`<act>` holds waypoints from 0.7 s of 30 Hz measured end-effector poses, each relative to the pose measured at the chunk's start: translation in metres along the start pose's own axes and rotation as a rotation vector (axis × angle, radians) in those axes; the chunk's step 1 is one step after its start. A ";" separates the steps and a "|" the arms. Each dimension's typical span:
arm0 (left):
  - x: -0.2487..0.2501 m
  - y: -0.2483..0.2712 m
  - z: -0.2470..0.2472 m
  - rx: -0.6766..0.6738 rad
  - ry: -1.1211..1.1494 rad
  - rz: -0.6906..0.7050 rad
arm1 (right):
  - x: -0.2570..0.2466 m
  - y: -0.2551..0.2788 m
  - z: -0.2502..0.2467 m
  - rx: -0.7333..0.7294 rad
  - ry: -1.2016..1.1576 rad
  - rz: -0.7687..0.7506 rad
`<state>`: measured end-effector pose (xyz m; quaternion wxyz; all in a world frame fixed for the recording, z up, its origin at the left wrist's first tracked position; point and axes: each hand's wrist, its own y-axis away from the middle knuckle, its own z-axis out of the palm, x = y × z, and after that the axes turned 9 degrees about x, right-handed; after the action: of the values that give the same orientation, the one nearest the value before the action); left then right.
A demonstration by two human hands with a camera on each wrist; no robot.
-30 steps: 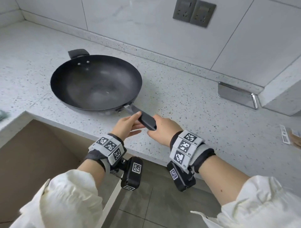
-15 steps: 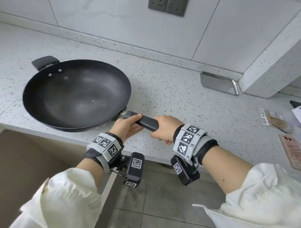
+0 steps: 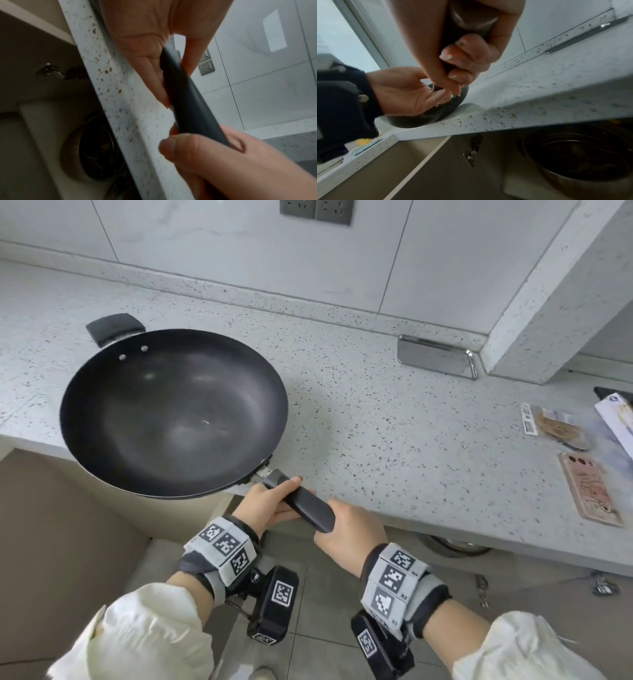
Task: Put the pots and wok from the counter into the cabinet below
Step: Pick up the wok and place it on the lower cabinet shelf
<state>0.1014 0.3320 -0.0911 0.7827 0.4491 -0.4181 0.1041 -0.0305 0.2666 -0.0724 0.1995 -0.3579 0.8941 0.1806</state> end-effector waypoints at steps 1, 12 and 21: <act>-0.009 0.008 0.006 -0.002 -0.010 0.005 | 0.010 0.010 0.001 0.003 -0.013 0.000; -0.165 0.118 0.099 0.058 -0.016 0.017 | 0.157 0.160 -0.006 -0.029 -0.048 -0.066; -0.267 0.161 0.130 0.078 0.013 -0.099 | 0.233 0.236 0.005 -0.135 0.013 -0.045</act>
<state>-0.2259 0.3790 -0.1593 0.7716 0.4986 -0.3860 0.0842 -0.3520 0.2965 -0.1472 0.1731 -0.3916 0.8730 0.2335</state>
